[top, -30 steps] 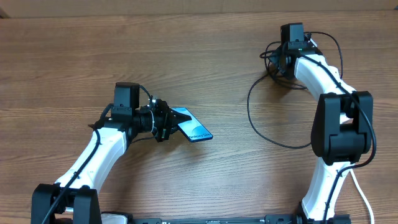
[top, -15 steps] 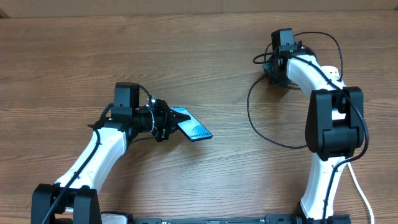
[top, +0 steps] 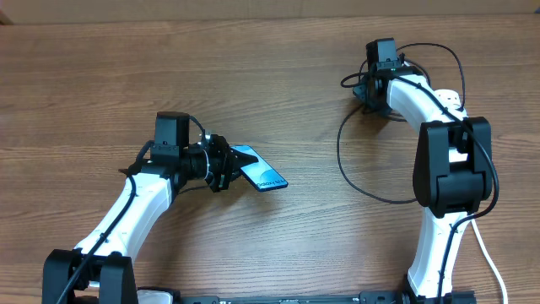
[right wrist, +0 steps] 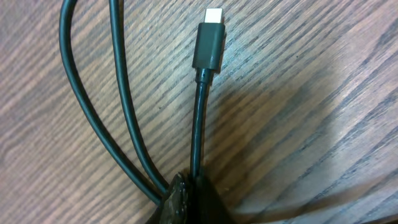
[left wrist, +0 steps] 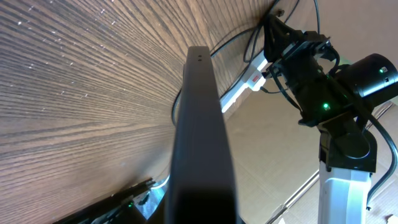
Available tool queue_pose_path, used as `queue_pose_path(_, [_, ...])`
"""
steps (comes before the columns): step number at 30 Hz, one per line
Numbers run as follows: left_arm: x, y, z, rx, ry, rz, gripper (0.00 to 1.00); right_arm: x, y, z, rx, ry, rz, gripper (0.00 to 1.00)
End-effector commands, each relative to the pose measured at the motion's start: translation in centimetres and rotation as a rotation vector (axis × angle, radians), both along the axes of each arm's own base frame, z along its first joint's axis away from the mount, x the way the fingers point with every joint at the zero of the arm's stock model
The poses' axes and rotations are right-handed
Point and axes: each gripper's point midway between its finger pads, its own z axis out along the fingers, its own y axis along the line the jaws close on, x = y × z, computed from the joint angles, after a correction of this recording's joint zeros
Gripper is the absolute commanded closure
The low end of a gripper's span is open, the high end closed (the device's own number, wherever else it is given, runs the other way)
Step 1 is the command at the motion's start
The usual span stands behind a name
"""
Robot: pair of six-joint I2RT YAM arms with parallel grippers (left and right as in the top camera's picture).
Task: Plug charger to phone and switch on socket
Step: 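Grasp the black USB-C cable end with the right gripper, then lift the cable end with the right gripper and carry it toward the phone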
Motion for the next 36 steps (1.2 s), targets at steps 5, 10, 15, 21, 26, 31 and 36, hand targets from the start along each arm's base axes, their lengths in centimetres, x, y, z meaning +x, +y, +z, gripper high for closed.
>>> queue_pose_path(5, [2.0,0.4,3.7,-0.054,-0.296,-0.086,0.96,0.3,2.7,10.2,0.062,-0.115,0.176,0.96])
queue_pose_path(10, [4.0,5.5,5.1,-0.085,-0.384,0.005,0.96,-4.5,8.8,12.7,0.14,-0.031,0.486,0.96])
queue_pose_path(15, [5.0,9.4,5.4,-0.079,-0.403,0.103,0.96,-10.9,12.6,9.2,0.069,0.194,0.657,0.96])
queue_pose_path(21, [5.0,9.8,5.6,-0.082,-0.418,0.105,0.96,-19.5,16.2,3.8,0.026,0.426,0.84,0.96])
queue_pose_path(26, [4.8,9.6,5.8,-0.095,-0.433,0.086,0.96,-22.2,16.8,0.8,0.011,0.466,0.888,0.92])
queue_pose_path(31, [4.8,9.6,5.8,-0.095,-0.432,0.085,0.96,-21.3,17.3,0.8,0.011,0.421,0.892,0.41])
queue_pose_path(36, [4.8,9.6,5.8,-0.088,-0.448,0.078,0.95,-20.8,17.7,0.8,0.01,0.395,0.896,0.28])
